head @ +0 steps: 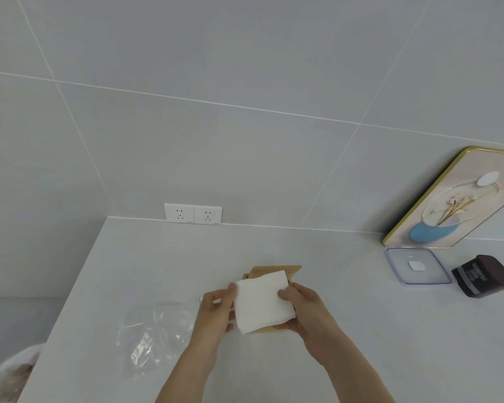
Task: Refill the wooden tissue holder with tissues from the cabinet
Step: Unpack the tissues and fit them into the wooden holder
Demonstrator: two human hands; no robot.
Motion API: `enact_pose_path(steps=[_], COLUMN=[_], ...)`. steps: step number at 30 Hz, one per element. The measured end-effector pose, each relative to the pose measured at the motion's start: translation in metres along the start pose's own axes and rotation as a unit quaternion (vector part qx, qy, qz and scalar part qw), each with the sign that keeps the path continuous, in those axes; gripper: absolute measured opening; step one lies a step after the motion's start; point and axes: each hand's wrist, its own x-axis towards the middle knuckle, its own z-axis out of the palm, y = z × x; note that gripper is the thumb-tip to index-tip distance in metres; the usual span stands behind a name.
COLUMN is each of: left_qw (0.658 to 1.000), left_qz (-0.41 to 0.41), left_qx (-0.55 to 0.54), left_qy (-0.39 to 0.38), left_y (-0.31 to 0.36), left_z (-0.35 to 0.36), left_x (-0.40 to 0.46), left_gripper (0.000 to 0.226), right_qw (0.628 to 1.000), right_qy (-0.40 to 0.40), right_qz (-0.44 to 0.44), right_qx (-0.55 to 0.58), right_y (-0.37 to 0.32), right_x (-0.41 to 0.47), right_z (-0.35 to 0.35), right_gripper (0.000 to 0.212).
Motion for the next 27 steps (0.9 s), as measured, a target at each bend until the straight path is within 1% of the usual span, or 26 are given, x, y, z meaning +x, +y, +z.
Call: enact_pose_path(steps=[2,3,5,7,9,11,13,16,19,22,23,25,27], left_qw=[0.997,0.996,0.997,0.999,1.000,0.999,0.993,0.972,0.956,0.938,0.933,0.919,0.895], left_qz=[-0.038,-0.043,-0.030,-0.012,0.001,0.022,0.049,0.075,0.081,0.097,0.101,0.115,0.148], left_qx=[-0.001,-0.003,-0.024,-0.038,-0.025,0.022,0.095,0.209,0.268,0.311,0.322,0.343,0.378], left_qy=[-0.064,-0.074,-0.061,-0.033,-0.009,0.015,0.046,0.076,0.092,0.116,0.126,0.157,0.184], left_y=[0.003,0.003,0.000,-0.003,-0.005,-0.008,-0.010,-0.013,-0.015,-0.018,-0.020,-0.023,-0.026], left_z=[0.015,0.021,0.031,0.040,0.046,0.052,0.057,0.060,0.064,0.067,0.067,0.068,0.067], left_x=[-0.005,-0.006,-0.006,-0.002,0.003,0.008,0.014,0.023,0.031,0.036,0.037,0.039,0.039], left_gripper=[0.034,0.033,0.026,0.021,0.019,0.016,0.019,0.017,0.026,0.038,0.039,0.033,0.027], right_qw=[1.000,0.999,0.999,1.000,0.999,0.997,0.994,0.985,0.967,0.950,0.947,0.941,0.932], right_qy=[-0.019,-0.028,-0.038,-0.027,-0.009,-0.003,0.005,0.038,0.083,0.121,0.125,0.130,0.141], right_qz=[0.004,0.004,0.005,0.014,0.025,0.023,0.015,-0.001,-0.026,-0.045,-0.055,-0.079,-0.101], right_qx=[0.022,0.027,0.021,-0.006,-0.044,-0.078,-0.112,-0.169,-0.238,-0.284,-0.291,-0.303,-0.319], right_y=[-0.004,-0.004,-0.003,0.001,0.007,0.012,0.016,0.021,0.028,0.032,0.032,0.034,0.039], right_x=[0.002,0.004,0.009,0.015,0.022,0.028,0.036,0.047,0.060,0.068,0.069,0.072,0.074], right_z=[-0.011,-0.016,-0.027,-0.036,-0.043,-0.048,-0.052,-0.054,-0.056,-0.056,-0.056,-0.054,-0.052], right_gripper=[0.024,0.025,0.024,0.025,0.023,0.019,0.017,0.009,0.004,0.008,0.008,0.011,0.018])
